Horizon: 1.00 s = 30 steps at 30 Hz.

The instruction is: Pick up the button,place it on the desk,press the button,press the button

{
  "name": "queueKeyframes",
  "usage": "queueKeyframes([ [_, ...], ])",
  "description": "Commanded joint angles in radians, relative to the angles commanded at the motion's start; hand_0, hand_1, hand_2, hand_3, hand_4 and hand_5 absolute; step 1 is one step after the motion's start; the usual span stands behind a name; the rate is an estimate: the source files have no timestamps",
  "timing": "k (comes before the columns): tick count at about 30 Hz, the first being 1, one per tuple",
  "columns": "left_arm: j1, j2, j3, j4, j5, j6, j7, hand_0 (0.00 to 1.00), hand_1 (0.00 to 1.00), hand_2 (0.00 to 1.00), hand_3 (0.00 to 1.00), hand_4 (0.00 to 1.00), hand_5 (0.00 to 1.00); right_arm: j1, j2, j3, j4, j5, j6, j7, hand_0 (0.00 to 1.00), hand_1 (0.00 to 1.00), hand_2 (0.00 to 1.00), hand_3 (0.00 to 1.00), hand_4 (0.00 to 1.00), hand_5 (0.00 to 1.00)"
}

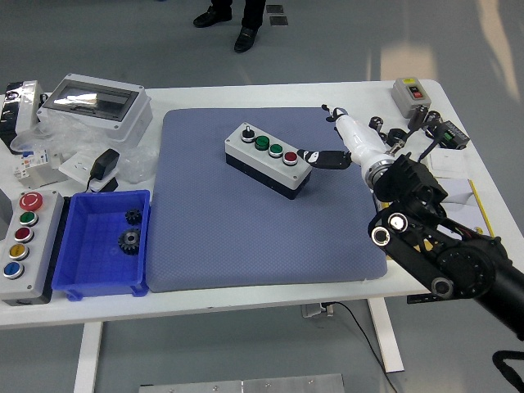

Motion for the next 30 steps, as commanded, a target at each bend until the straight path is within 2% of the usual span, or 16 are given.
queueKeyframes([
  [5,0.001,0.000,0.001,0.000,-0.002,0.001,0.001,0.623,0.561,0.538,0.580,0.499,0.204,0.025,0.022,-0.017,-0.024,0.028,0.008,0.001,0.998,0.998,0.998,0.998,0.990,0.476],
  [7,0.001,0.001,0.002,0.000,-0.004,0.001,0.002,0.623,0.561,0.538,0.579,0.497,0.204,0.042,0.036,-0.030,-0.044,0.066,0.008,0.008,0.998,0.998,0.998,0.998,0.998,0.508],
  [12,0.000,0.003,0.005,0.000,-0.009,0.002,0.003,0.623,0.561,0.538,0.579,0.497,0.204,0.098,0.061,-0.074,-0.093,0.175,-0.006,0.031,0.998,0.998,0.998,0.998,0.998,0.508],
  [13,0.000,0.004,0.006,0.000,-0.009,0.002,0.003,0.623,0.561,0.538,0.580,0.497,0.201,0.108,0.064,-0.081,-0.100,0.192,-0.008,0.034,0.998,0.998,0.998,0.998,0.998,0.554],
  [17,0.000,0.006,0.007,0.000,-0.011,0.002,0.004,0.623,0.561,0.538,0.580,0.497,0.201,0.156,0.075,-0.111,-0.138,0.254,-0.013,0.038,0.998,0.998,0.998,0.998,0.998,0.554],
  [25,-0.002,0.010,0.007,0.000,-0.010,0.002,0.008,0.623,0.562,0.538,0.580,0.495,0.200,0.247,0.119,-0.229,-0.272,0.346,-0.014,0.035,0.998,0.998,0.998,0.998,0.998,0.584],
  [30,-0.005,0.013,0.007,0.000,-0.008,0.001,0.008,0.623,0.562,0.538,0.580,0.495,0.200,0.291,0.150,-0.327,-0.345,0.384,-0.031,0.040,0.998,0.998,0.998,0.998,0.998,0.584],
])
